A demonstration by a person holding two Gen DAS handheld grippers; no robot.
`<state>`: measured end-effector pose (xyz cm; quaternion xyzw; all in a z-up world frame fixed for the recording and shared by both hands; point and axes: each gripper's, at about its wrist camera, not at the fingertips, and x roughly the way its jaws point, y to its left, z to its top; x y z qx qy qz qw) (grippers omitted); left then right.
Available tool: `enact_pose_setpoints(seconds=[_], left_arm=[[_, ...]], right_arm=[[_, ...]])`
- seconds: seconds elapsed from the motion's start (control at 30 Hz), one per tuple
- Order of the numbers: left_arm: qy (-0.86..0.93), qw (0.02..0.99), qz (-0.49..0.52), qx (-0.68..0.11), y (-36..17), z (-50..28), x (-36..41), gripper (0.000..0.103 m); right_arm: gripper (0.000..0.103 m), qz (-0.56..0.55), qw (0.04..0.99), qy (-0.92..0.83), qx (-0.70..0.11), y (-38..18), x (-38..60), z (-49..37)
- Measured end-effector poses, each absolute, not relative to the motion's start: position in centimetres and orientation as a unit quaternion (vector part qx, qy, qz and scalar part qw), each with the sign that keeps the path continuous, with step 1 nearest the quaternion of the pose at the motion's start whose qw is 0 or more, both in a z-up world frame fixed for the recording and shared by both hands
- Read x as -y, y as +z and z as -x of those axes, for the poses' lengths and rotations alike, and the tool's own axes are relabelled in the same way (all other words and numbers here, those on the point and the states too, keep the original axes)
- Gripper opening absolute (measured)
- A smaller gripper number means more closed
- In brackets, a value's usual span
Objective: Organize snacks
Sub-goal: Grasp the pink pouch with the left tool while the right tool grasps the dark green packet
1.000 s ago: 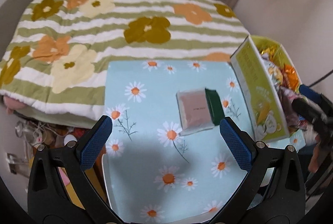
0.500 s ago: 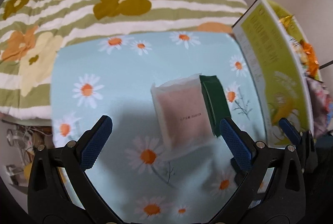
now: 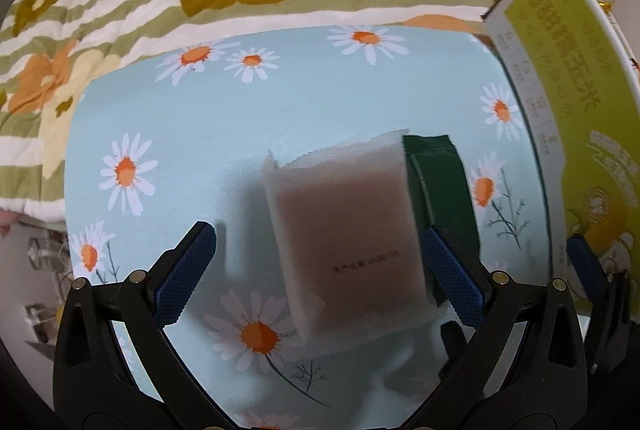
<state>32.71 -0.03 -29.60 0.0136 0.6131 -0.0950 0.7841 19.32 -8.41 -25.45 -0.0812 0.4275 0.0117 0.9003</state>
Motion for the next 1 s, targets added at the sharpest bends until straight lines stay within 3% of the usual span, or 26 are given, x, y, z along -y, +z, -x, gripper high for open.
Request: enact_pose_setpoints(seconds=[0.27,0.37,0.47,0.7,0.9,1.0], left_arm=[[-0.094,0.774,-0.032,-0.625,-31.0,-33.0,0.6,0.101],[-0.102,0.775,-0.029,-0.623,-30.7,-32.9,0.6,0.092],[-0.105,0.780,-0.026,-0.617,-30.0,-32.6,0.1,0.069],[-0.094,0.779,-0.022,-0.620,-29.7,-32.3,-2.2,0.065],[-0.090,0.778,-0.013,-0.621,-29.7,-31.5,-3.7,0.065],[-0.088,0.778,-0.009,-0.622,-29.7,-31.2,-4.1,0.065]], right_arm=[[0.102,0.082,0.896,0.022,-0.436,-26.0,8.4,-19.8],[0.102,0.076,0.894,0.026,-0.440,-26.0,8.4,-19.7],[0.102,0.073,0.894,0.030,-0.441,-26.1,8.5,-19.9],[0.102,0.053,0.892,0.037,-0.448,-26.6,8.7,-21.4],[0.074,0.018,0.877,0.056,-0.476,-27.9,8.6,-23.7],[0.071,0.015,0.877,0.051,-0.478,-28.2,8.5,-24.0]])
